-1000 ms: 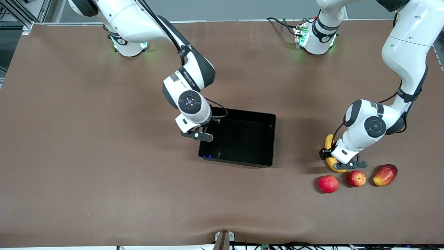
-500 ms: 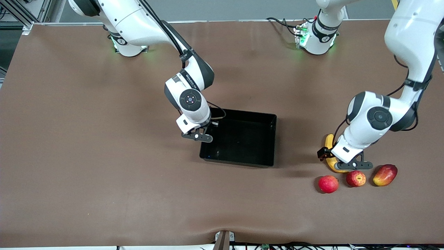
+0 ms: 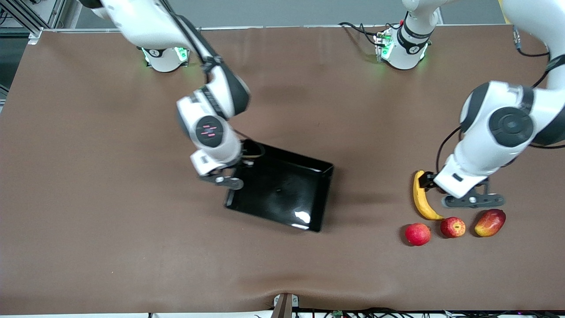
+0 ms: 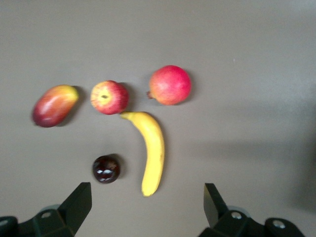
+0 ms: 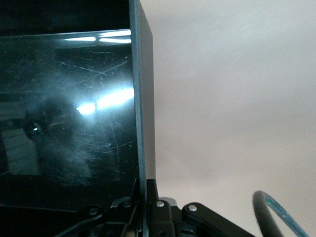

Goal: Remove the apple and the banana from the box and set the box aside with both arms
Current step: 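Grasp the tray rim with the right gripper while the left gripper releases, then drag the black tray away with the right gripper while the left gripper withdraws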

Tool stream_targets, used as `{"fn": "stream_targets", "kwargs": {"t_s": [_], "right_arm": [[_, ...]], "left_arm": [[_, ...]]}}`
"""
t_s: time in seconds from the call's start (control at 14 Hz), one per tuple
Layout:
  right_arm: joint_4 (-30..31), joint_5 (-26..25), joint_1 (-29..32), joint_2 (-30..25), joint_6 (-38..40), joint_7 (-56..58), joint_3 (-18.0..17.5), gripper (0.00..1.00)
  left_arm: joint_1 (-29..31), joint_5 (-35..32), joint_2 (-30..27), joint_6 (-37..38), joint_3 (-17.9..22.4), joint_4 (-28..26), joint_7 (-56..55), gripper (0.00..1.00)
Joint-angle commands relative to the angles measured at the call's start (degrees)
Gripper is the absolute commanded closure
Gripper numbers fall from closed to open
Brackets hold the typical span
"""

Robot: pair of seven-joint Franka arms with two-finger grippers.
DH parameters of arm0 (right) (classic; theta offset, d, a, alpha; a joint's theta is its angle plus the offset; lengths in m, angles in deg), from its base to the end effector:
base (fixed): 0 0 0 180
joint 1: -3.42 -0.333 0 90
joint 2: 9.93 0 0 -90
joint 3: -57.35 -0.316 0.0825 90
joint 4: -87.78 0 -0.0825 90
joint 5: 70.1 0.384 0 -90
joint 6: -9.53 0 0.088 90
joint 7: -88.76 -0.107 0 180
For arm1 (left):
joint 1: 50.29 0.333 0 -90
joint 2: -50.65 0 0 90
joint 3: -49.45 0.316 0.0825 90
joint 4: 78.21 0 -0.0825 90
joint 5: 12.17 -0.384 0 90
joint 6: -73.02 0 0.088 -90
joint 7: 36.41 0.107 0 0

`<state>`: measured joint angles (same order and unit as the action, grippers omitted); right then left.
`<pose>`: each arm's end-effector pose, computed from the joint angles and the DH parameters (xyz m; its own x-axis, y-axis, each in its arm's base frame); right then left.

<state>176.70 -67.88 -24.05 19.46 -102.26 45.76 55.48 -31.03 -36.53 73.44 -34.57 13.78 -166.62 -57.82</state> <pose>0.5925 0.3326 0.3423 0.9596 -0.2558 -0.1174 -0.2527 -0.9667 0.0410 0.6567 -0.1034 0.4596 0.9973 -0.0062 0.0732 0.0058 -0.9867 -0.1625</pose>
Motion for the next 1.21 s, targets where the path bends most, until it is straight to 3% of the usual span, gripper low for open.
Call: {"fn": "stream_targets", "kwargs": {"t_s": [0.0,0.29,0.57,0.71,0.93,1.0,1.14], "right_arm": [[1.3,-0.5,7.8,-7.5,7.5,7.5,-1.2,1.00],[2.2,-0.5,19.1,-12.5,15.6,17.6,-1.1,1.00],[3.8,-0.2,34.3,-12.2,16.0,36.9,-1.2,1.00],[7.0,0.2,39.0,-12.1,12.3,42.2,-1.2,1.00],[16.0,0.3,47.8,-11.7,-0.5,57.6,-1.3,1.00],[18.0,0.3,49.9,-11.7,-3.0,60.1,-1.3,1.00],[19.7,0.4,52.9,-9.9,-5.9,64.2,-1.3,1.00]], "left_arm": [[0.4,0.4,0.2,7.4,-0.9,6.8,0.6,0.00],[0.8,6.4,-5.6,9.7,-0.7,7.6,0.2,0.00],[2.6,9.7,-10.5,12.3,-0.8,7.6,0.6,0.00],[2.8,10.0,-10.8,14.3,-1.0,7.6,0.7,0.00],[2.3,10.6,-14.6,15.1,0.2,7.6,3.5,0.00],[0.4,11.4,-15.9,15.5,3.1,7.4,5.4,0.00],[-9.6,14.9,-17.8,16.2,14.8,6.9,7.6,0.00]]}}
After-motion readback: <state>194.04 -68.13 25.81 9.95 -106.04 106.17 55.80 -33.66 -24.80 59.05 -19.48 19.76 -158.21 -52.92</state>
